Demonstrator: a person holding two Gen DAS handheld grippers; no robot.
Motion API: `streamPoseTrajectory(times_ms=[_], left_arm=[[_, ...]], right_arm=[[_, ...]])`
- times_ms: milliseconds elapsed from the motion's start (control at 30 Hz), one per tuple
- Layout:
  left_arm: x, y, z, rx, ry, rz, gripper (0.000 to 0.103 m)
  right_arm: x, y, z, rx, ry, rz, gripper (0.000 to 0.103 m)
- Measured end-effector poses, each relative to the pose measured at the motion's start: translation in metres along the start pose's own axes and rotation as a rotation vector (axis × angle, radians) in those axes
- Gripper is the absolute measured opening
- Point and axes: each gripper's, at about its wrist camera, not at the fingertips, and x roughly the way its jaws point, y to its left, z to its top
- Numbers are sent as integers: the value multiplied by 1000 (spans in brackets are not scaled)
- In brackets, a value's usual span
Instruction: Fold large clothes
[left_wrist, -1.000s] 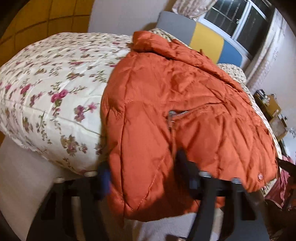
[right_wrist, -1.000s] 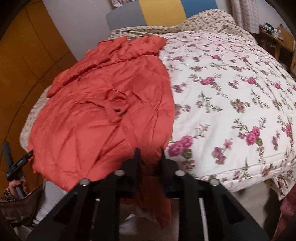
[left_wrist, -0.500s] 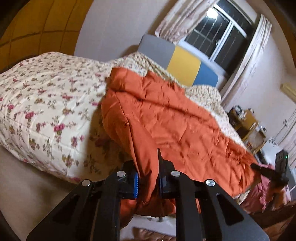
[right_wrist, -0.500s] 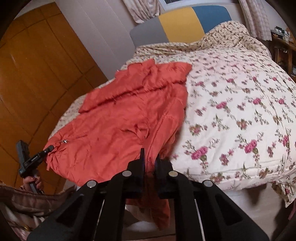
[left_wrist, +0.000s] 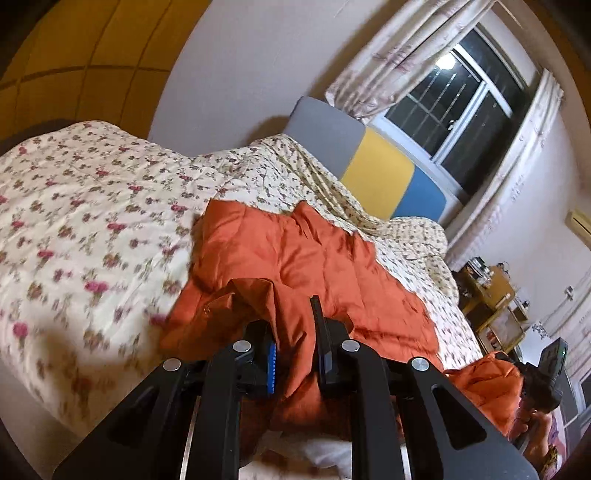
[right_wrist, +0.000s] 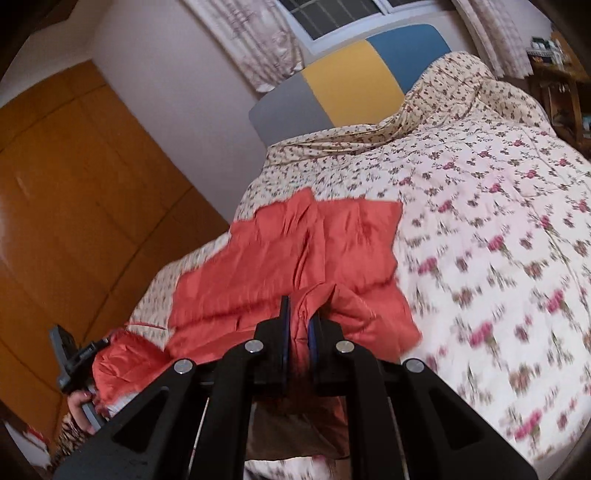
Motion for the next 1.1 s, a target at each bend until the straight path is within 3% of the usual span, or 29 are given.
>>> streamPoseTrajectory(times_ms=[300, 533, 767, 900, 967, 1033, 1100], left_arm=[[70, 16, 44, -53, 45, 76, 15], [125, 39, 62, -124, 116, 118, 15], [160, 46, 66, -131, 149, 138, 16], [171, 53, 66, -188, 164, 123, 32], [169, 60, 70, -259, 148, 77, 47], [157, 62, 75, -307, 87, 29, 73], [141, 62, 78, -314, -2, 9, 90]], right_arm=[[73, -28, 53, 141, 31, -9, 8], [124, -55, 70, 248, 59, -19, 11], [164, -71, 72, 308, 64, -35, 13], [179, -78, 73, 345, 58, -32, 20], [182, -85, 75, 388, 31, 10, 34], [177, -88, 78, 408, -7, 52, 66], [163, -87, 79, 399, -85, 60, 84]])
